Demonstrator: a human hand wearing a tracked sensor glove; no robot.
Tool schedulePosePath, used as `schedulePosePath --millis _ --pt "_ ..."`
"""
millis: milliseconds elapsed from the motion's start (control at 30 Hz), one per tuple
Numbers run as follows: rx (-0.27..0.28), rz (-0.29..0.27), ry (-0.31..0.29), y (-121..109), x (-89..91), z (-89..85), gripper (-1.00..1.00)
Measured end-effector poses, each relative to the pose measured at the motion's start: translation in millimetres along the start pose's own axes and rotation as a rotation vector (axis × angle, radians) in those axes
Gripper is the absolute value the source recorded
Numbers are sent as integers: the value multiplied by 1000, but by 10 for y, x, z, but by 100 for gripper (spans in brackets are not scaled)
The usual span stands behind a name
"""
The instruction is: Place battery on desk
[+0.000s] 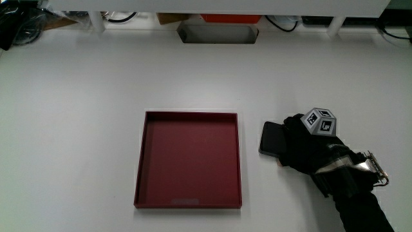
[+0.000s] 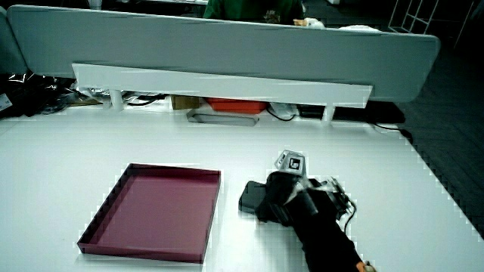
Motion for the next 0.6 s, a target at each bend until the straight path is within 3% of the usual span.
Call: schedulePosePath --millis 33,67,100,133,167,233,267,333,400,600 --pt "10 48 17 -111 -44 119 -74" --pt "64 12 -33 -142 -2 199 -79" --pt "64 65 -5 -284 -67 355 -84" --pt "91 -20 -83 -212 66 378 -89" --pt "62 46 -6 -353 -3 518 -95" --pt "43 12 -36 -369 109 632 -100" --pt "61 -39 -72 -440 104 718 -100" --pt "71 -61 -98 -566 67 853 -100" --pt "85 -88 -153 -660 26 944 -100" --pt "119 -91 -208 -861 -113 1080 -100"
